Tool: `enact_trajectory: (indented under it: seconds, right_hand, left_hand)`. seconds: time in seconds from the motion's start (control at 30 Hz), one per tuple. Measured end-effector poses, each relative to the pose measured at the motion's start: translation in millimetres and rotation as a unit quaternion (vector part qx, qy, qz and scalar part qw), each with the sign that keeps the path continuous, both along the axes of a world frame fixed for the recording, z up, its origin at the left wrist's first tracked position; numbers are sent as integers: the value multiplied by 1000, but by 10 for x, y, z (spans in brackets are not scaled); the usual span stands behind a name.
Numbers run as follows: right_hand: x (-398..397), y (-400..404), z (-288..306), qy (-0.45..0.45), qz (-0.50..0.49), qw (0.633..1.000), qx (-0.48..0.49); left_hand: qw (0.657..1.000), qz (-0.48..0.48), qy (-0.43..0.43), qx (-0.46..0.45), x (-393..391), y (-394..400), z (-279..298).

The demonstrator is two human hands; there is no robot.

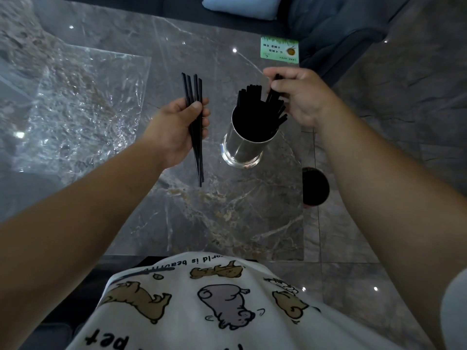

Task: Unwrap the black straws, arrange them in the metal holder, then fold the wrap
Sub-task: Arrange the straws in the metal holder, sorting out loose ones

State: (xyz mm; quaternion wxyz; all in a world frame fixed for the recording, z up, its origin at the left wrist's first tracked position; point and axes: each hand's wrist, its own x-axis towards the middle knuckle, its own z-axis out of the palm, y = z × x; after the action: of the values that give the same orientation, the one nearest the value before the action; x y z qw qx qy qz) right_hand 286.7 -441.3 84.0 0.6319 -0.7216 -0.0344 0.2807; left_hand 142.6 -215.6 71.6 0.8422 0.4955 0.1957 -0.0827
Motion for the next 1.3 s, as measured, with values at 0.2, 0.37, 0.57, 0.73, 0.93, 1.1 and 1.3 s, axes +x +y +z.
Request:
enact_trajectory:
  seconds: [0.2, 0.37, 0.57, 0.73, 0.93, 1.1, 1.3]
  right_hand:
    - [-48, 15, -17, -39, -12, 998, -37]
    - [-80, 56, 17, -65, -25, 995, -68]
    - [-51, 96, 152, -158, -45, 978, -127]
    - [24, 174, 672, -263, -75, 955, -116]
    - [-127, 336, 1173, -251, -70, 965, -19]
    - [-440, 609, 910, -167, 32, 982, -79]
    - [-629, 661, 476, -94, 24, 989, -114]
  left_hand:
    - [1000, -4, -2, 4, -22, 44, -5]
    - [1000, -6, 1, 4, -43, 57, 14]
    - [1000, -20, -1, 2, -71, 66, 73]
    - [999, -33, -29, -4, -66, 66, 148]
    - [998, -45, -32, -34, -56, 57, 203]
    - [994, -95, -16, -46, -78, 20, 267]
    - [990, -142, 1, 3, -183, -38, 244]
